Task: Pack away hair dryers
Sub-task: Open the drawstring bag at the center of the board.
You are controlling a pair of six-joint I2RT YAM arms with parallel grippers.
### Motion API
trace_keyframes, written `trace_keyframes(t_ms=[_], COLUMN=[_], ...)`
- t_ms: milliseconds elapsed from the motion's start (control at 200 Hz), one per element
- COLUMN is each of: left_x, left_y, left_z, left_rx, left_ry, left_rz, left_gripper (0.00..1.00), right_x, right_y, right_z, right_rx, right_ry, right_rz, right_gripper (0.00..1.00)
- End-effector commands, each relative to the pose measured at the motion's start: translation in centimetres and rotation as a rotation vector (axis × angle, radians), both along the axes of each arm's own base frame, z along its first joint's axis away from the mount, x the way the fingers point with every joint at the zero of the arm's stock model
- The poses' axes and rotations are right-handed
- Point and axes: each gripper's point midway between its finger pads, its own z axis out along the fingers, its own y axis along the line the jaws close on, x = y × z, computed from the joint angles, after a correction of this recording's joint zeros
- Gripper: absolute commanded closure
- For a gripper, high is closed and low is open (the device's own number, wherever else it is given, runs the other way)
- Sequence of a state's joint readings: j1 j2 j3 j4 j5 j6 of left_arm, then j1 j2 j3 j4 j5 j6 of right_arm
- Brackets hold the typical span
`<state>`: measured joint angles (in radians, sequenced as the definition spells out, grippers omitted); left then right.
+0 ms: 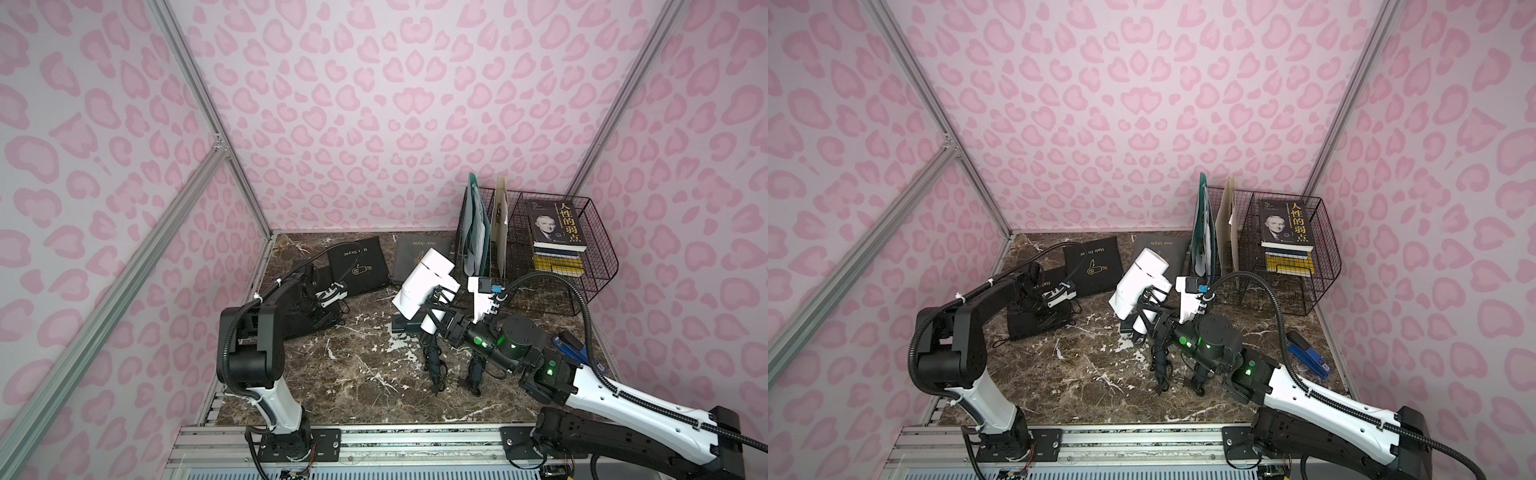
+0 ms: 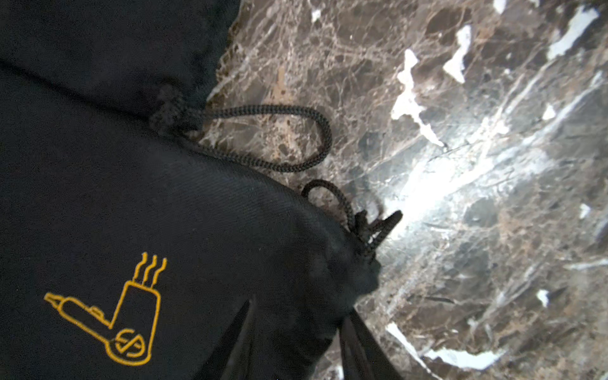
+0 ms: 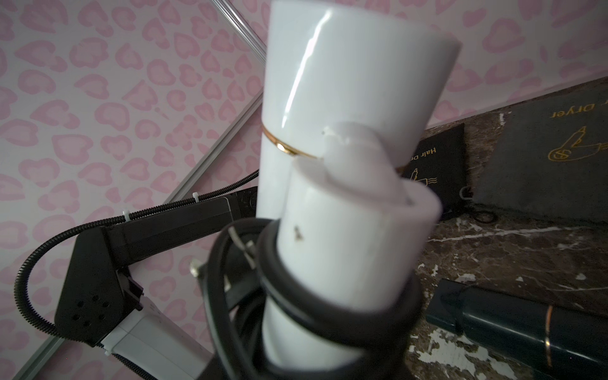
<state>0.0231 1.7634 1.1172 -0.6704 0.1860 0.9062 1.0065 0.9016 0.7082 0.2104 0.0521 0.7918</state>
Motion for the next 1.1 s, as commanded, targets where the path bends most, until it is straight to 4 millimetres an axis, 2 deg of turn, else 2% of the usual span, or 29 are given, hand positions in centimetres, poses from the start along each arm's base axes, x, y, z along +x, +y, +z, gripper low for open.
trace_keyframes(t_ms=[0, 95, 225, 350, 505, 530, 690, 710, 785, 925, 1095], left_x=[0.2, -0.1, -0.4, -0.8, -0.6, -0.6, -0.2, -0.2, -0.2, 0.1, -0.3], left_y=[0.1, 0.0, 0.0, 0.0, 0.1, 0.1, 0.3, 0.3, 0.3, 0.4, 0.2], left_z=[-0.3, -0.4, -0.4, -0.3, -0.1, -0.1, -0.1, -0.2, -0.2, -0.2, 0.5], left_rx=[0.007, 0.002, 0.005, 0.007, 0.012, 0.01, 0.022, 0.022, 0.021, 0.024, 0.012], left_ry=[-0.016, -0.012, -0.025, -0.03, -0.04, -0.039, -0.055, -0.053, -0.051, -0.074, -0.081], left_rz=[-0.03, -0.035, -0.04, -0.05, -0.044, -0.043, -0.039, -0.038, -0.032, -0.018, -0.011], left_gripper=[0.64, 0.73, 0.74, 0.67, 0.66, 0.62, 0.64, 0.69, 0.73, 0.97, 0.98], right_x=[0.1, 0.1, 0.0, -0.2, -0.3, -0.3, -0.3, -0.4, -0.4, -0.4, -0.5], right_y=[-0.1, -0.2, -0.5, -0.7, -0.9, -0.9, -1.0, -1.0, -1.1, -1.1, -1.0], right_z=[1.3, 1.3, 1.6, 1.8, 1.8, 1.8, 1.9, 1.9, 2.0, 2.0, 2.2], right_rx=[0.037, 0.038, 0.049, 0.057, 0.066, 0.065, 0.066, 0.065, 0.066, 0.068, 0.069], right_ry=[-0.044, -0.045, -0.05, -0.053, -0.056, -0.056, -0.059, -0.059, -0.06, -0.06, -0.061], right_rz=[-0.009, -0.009, -0.012, -0.012, -0.016, -0.015, -0.016, -0.015, -0.016, -0.015, -0.011], right_gripper=[1.0, 1.0, 1.0, 1.0, 1.0, 1.0, 1.0, 1.0, 1.0, 1.0, 1.0])
